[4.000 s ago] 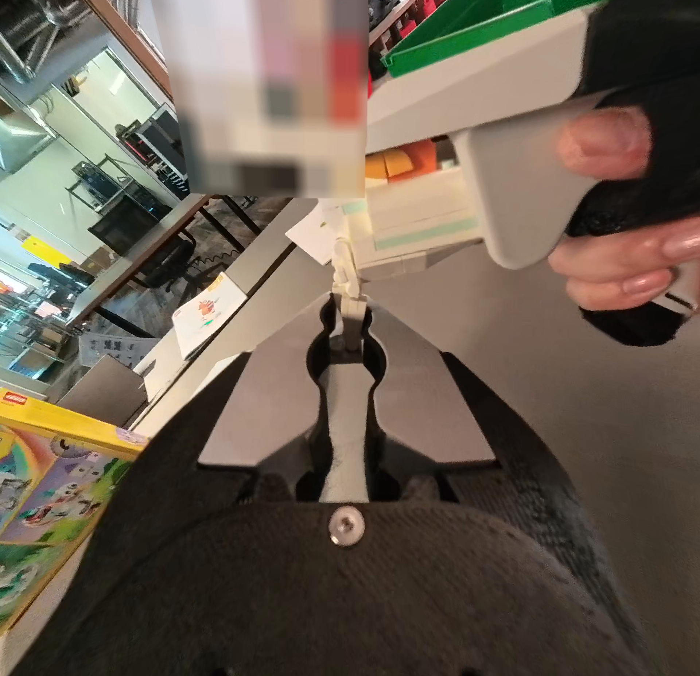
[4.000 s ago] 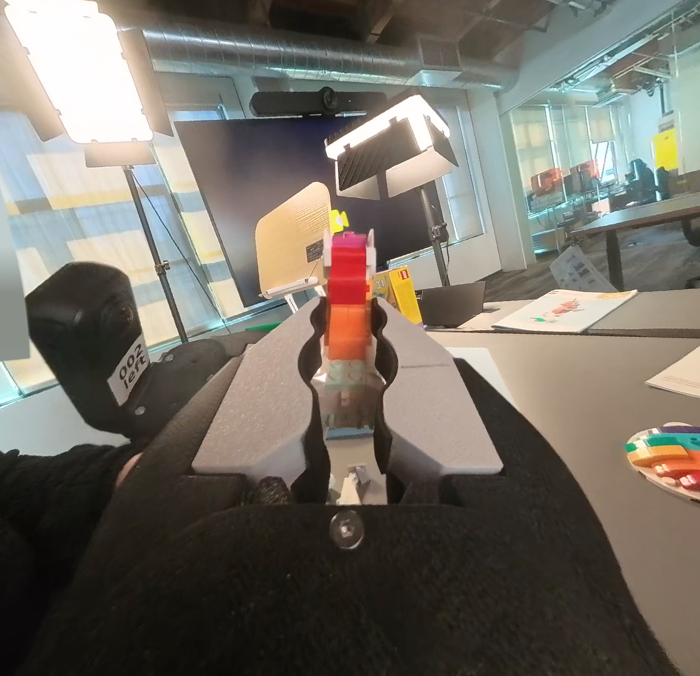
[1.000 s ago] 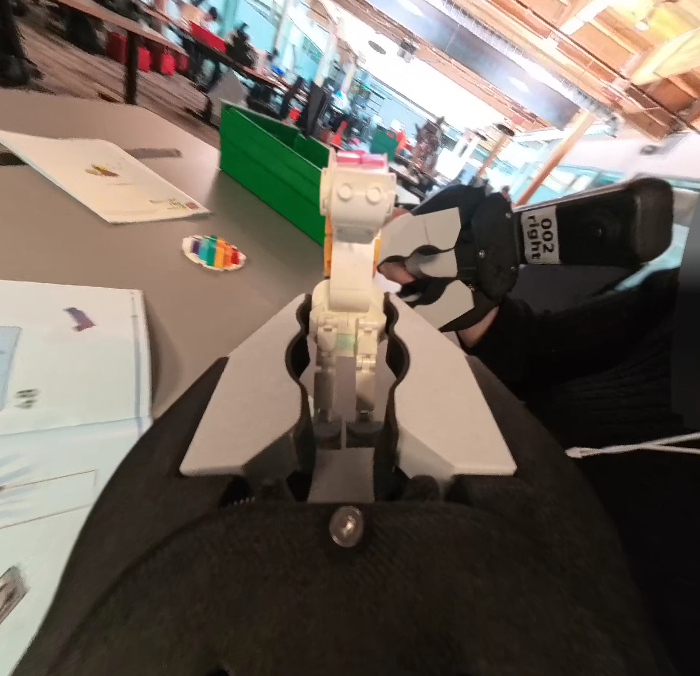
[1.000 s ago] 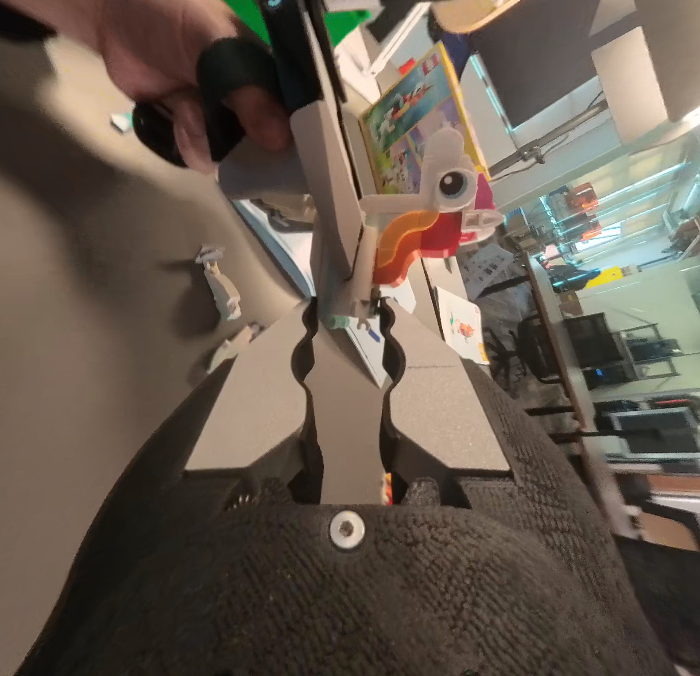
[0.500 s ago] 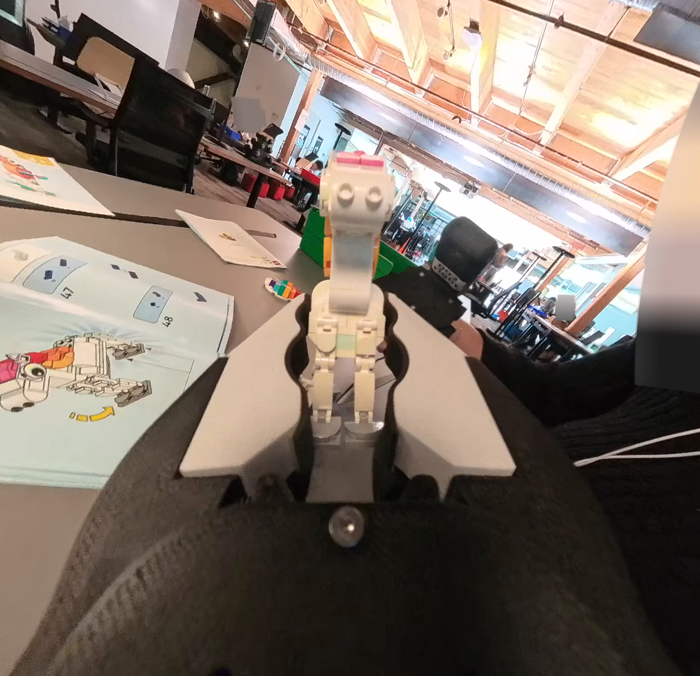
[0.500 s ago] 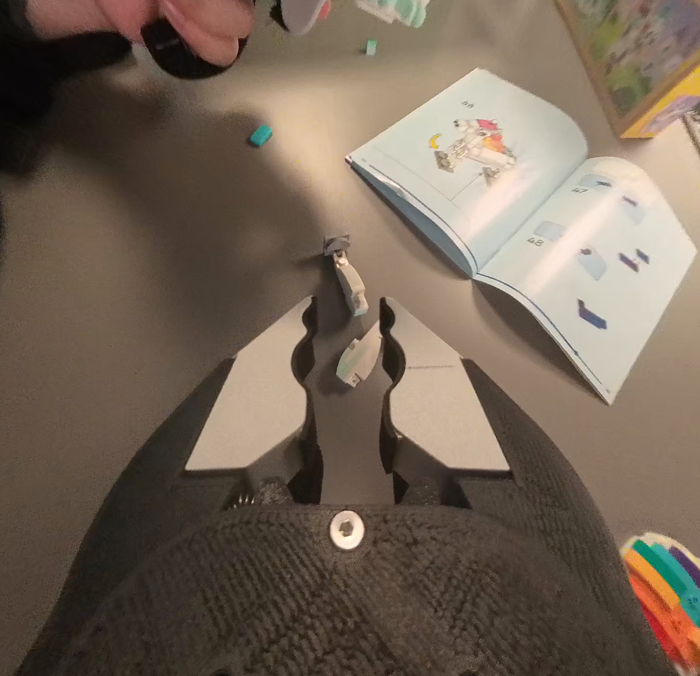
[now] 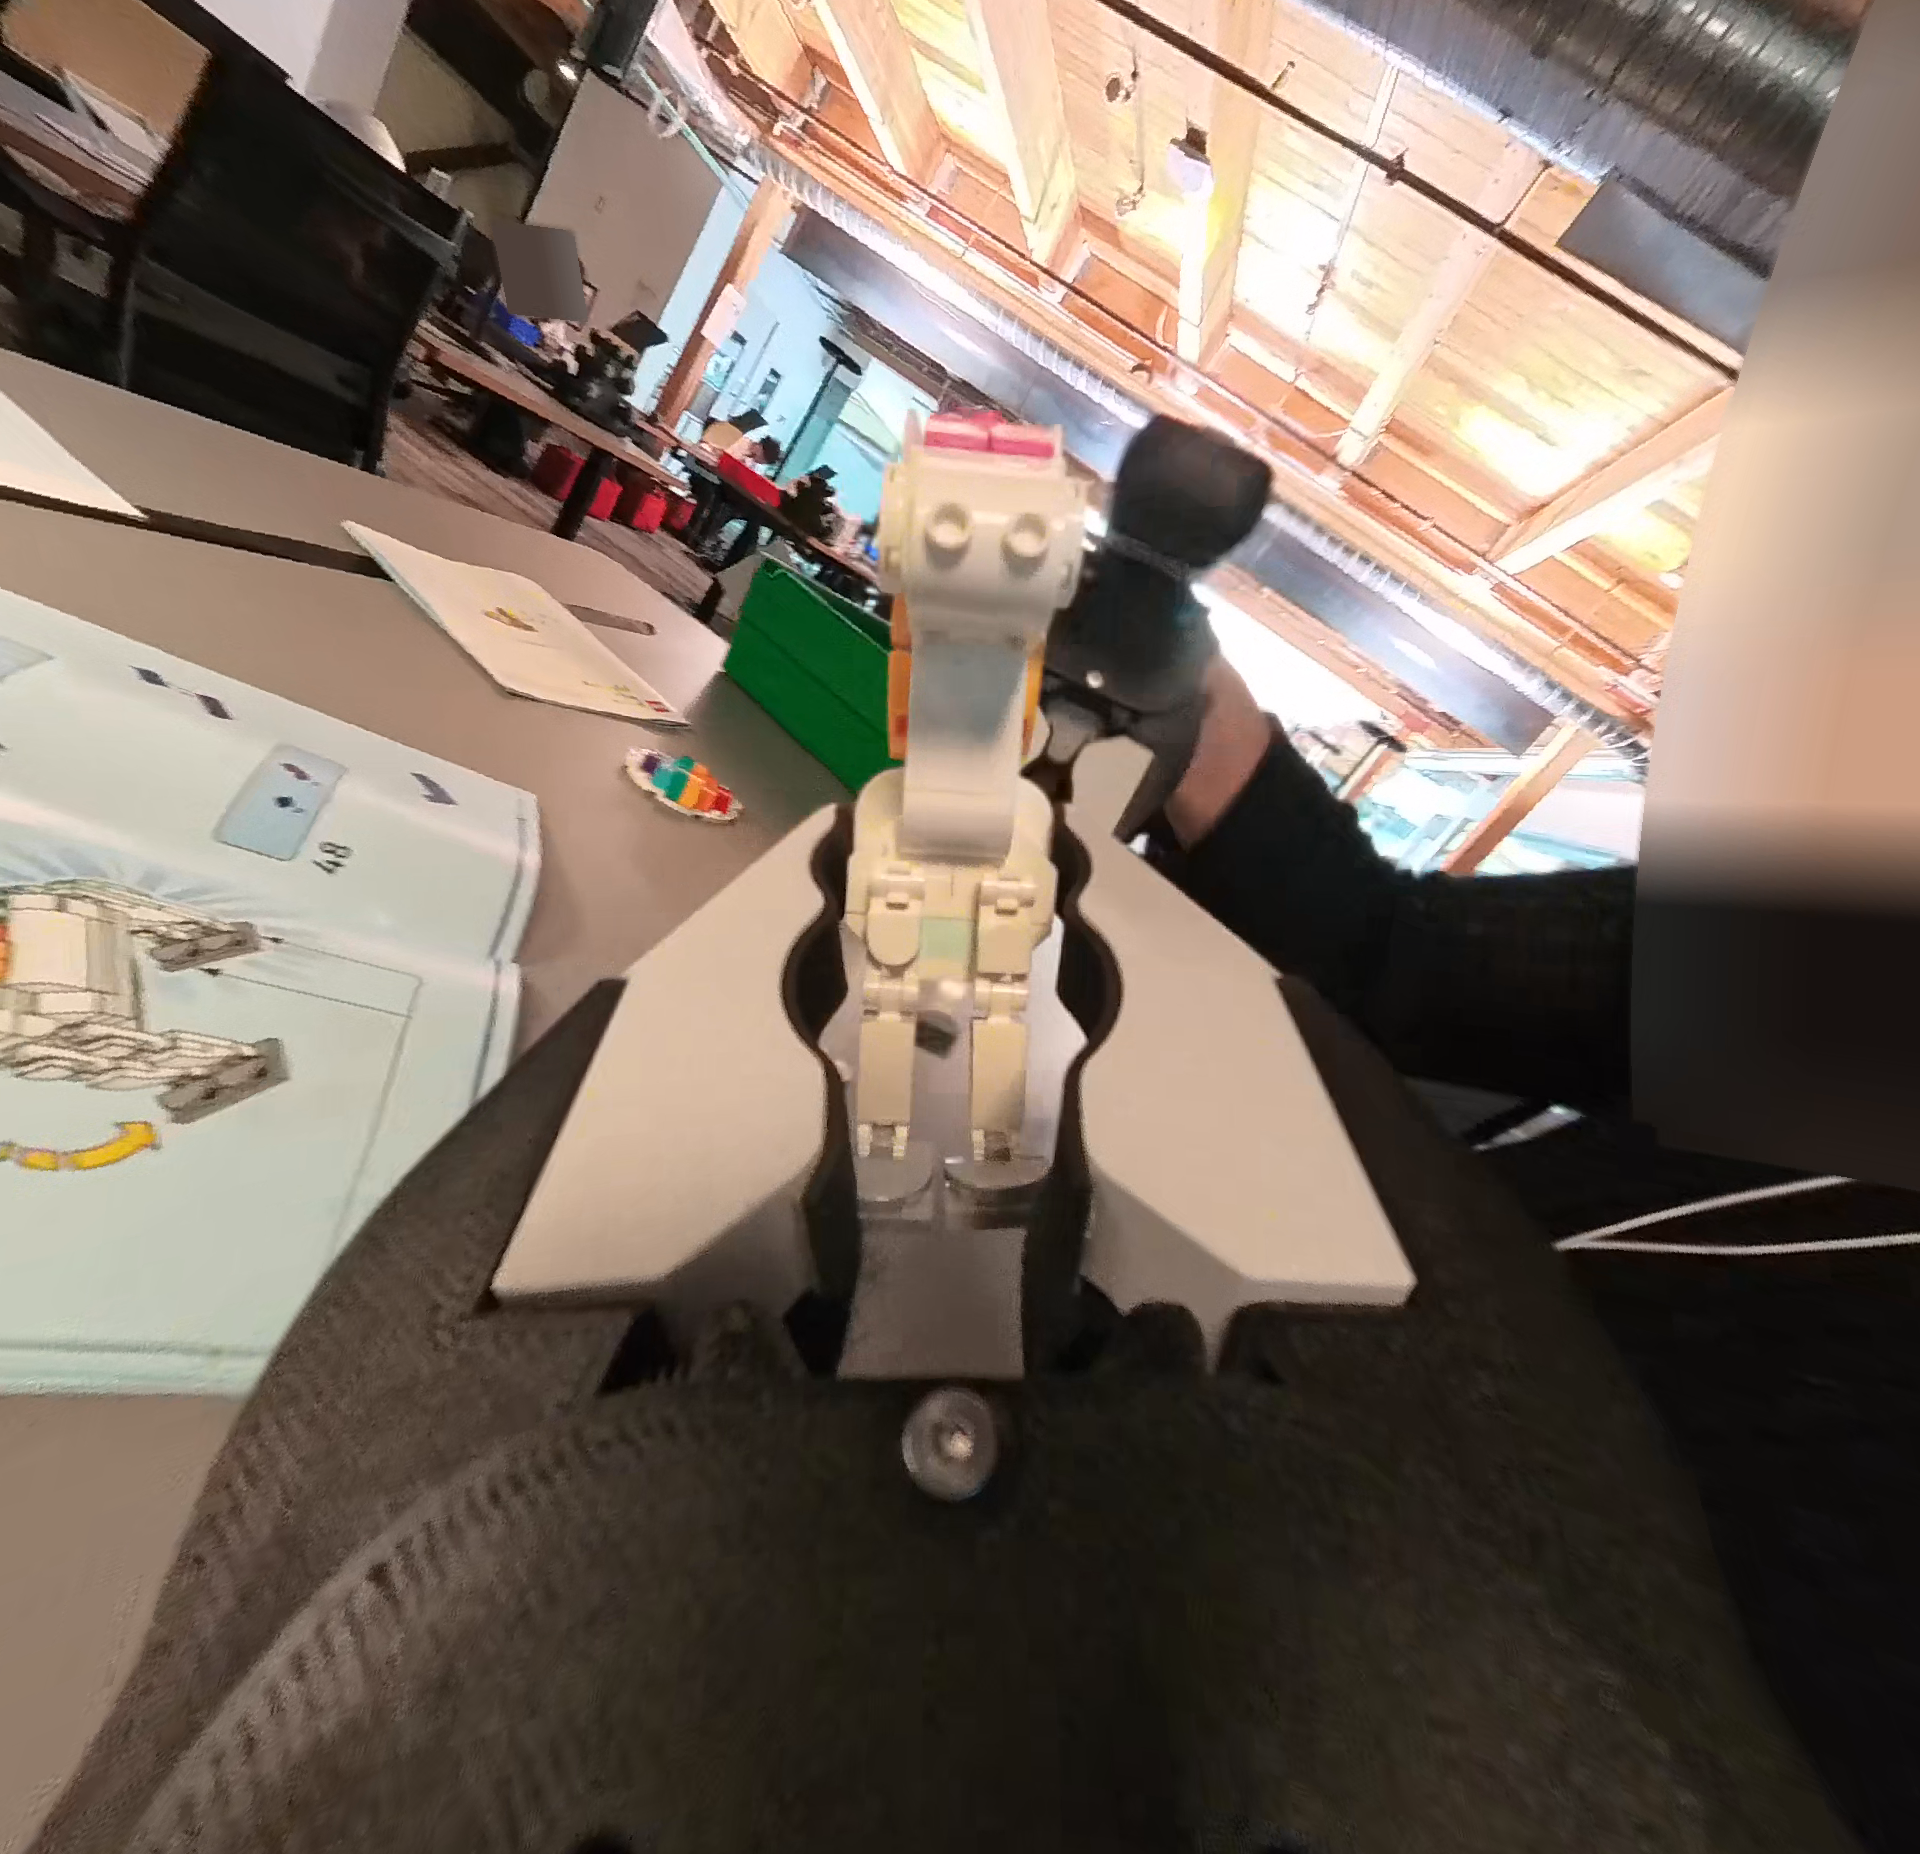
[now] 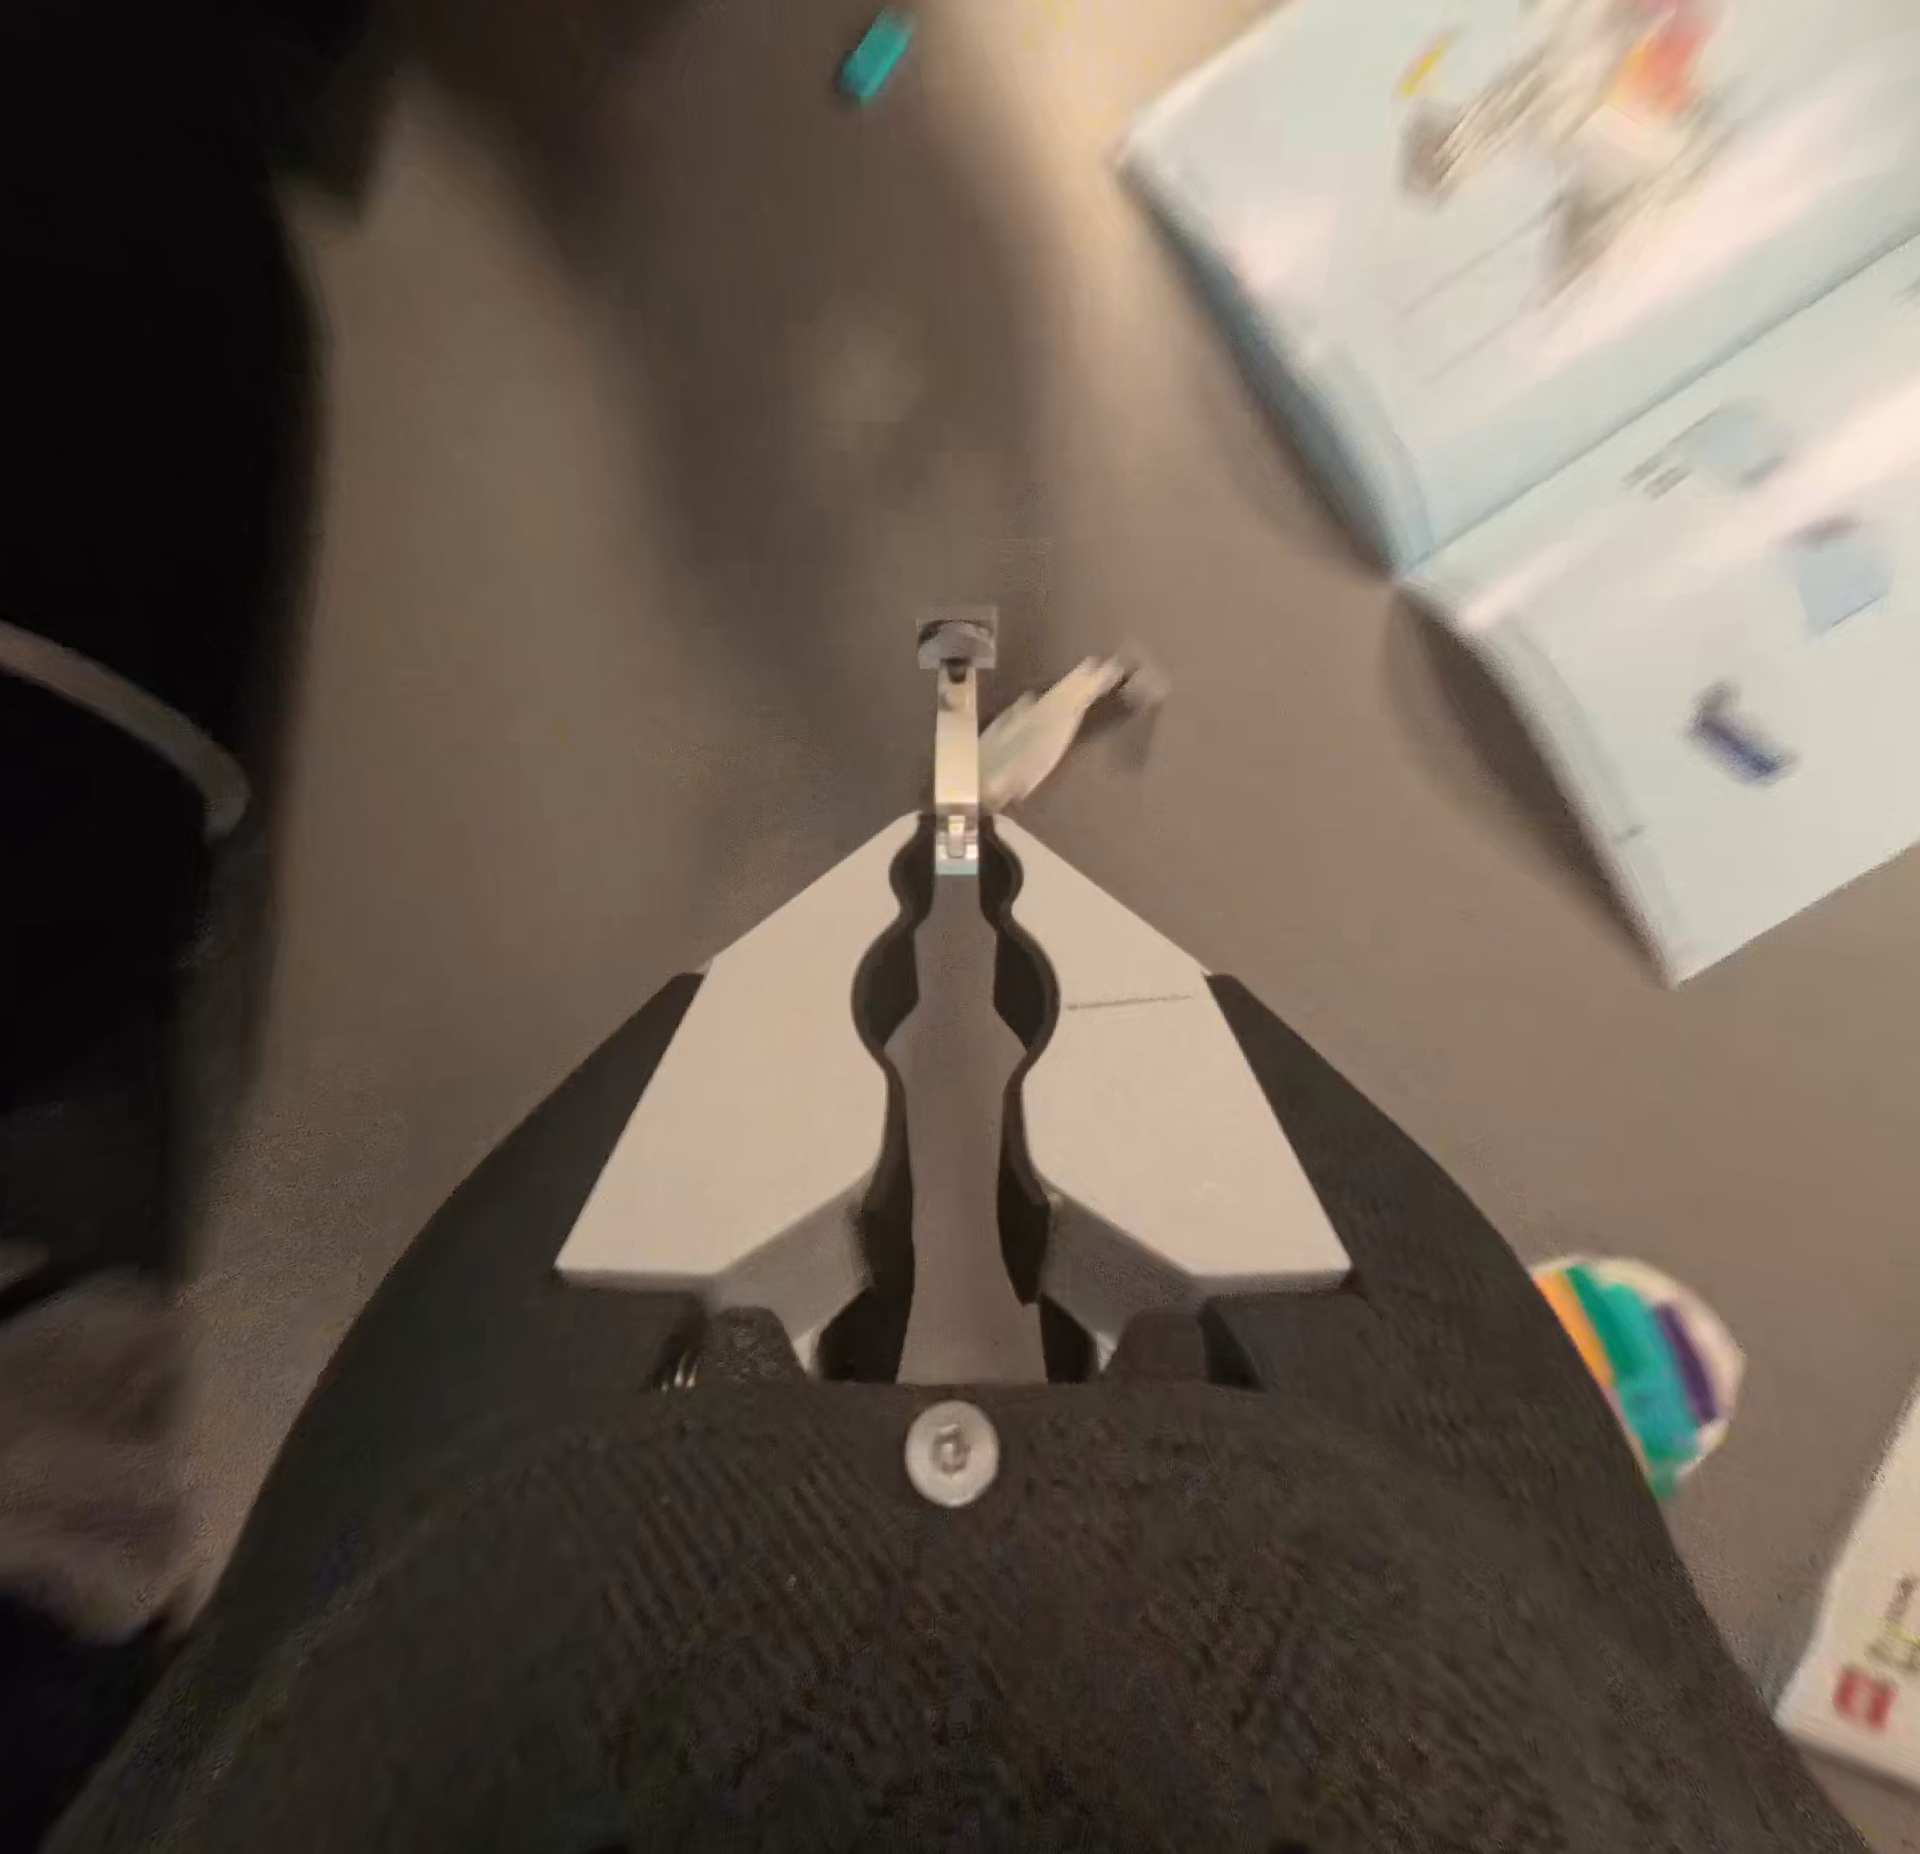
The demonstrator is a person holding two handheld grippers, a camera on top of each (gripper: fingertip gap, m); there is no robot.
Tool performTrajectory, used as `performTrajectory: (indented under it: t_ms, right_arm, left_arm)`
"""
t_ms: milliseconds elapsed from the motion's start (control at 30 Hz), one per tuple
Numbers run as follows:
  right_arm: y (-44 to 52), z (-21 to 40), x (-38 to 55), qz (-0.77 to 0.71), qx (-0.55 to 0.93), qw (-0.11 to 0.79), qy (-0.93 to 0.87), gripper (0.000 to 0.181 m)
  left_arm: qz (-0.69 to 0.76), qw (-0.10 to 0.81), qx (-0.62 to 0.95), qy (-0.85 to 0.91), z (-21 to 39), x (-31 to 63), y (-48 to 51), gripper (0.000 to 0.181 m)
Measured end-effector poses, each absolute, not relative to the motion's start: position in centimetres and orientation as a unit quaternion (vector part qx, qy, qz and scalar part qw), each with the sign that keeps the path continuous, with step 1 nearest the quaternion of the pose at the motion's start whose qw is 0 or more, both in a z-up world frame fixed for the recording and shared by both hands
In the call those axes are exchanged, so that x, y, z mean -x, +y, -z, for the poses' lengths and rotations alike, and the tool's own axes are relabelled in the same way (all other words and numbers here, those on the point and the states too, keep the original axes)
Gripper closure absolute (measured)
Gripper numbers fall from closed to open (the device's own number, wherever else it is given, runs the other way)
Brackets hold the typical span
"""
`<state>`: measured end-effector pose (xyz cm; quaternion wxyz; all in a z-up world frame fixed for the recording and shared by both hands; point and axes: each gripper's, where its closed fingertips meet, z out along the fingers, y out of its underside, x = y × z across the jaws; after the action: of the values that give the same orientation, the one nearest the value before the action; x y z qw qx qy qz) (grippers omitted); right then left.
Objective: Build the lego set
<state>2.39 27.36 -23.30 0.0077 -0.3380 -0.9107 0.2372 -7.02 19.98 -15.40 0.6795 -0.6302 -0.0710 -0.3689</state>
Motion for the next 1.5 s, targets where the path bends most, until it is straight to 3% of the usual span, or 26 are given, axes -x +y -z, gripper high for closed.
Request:
performTrajectory:
  t_ms: [33,100,233,400,533,667,900,1100,1333,1500]
  right_arm:
    - [27.7,22.9,-4.4,-0.215,0.341,-0.065,-0.913,0.176]
    - [28.8,22.4,-7.8,-0.147,0.346,-0.185,-0.908,0.176]
    - [31.6,23.7,-11.4,0.021,0.35,-0.318,-0.881,0.175]
    - [32.0,25.8,-11.6,0.124,0.31,-0.327,-0.884,0.174]
    - [30.6,27.2,-8.7,0.064,0.34,-0.244,-0.906,0.167]
    - [29.8,27.2,-6.4,-0.042,0.389,-0.138,-0.91,0.143]
    - [29.9,25.1,-4.8,-0.26,0.558,0.138,-0.776,0.139]
    - [28.5,28.3,-7.4,-0.277,0.688,0.228,-0.631,0.137]
    - [28.7,28.6,-7.3,-0.223,0.711,0.283,-0.604,0.139]
    - [28.2,28.3,-6.9,-0.225,0.671,0.285,-0.647,0.165]
  left_arm:
    - [0.384,0.676,0.625,-0.07,15.4,6.7,20.0,0.144]
    - [0.415,0.668,0.614,-0.066,15.3,6.1,20.0,0.144]
    - [0.468,0.651,0.595,-0.058,15.2,4.8,20.1,0.144]
    - [0.481,0.64,0.597,-0.046,15.5,3.9,20.3,0.144]
    - [0.51,0.643,0.57,-0.045,14.7,3.9,19.9,0.144]
    - [0.549,0.649,0.526,-0.033,13.5,3.7,19.0,0.144]
    - [0.533,0.668,0.519,-0.021,12.9,3.5,18.7,0.144]
    - [0.483,0.675,0.557,-0.023,13.9,3.4,19.6,0.145]
    - [0.473,0.665,0.578,-0.024,14.9,2.9,20.2,0.144]
    - [0.465,0.667,0.581,-0.027,15.0,3.1,20.3,0.144]
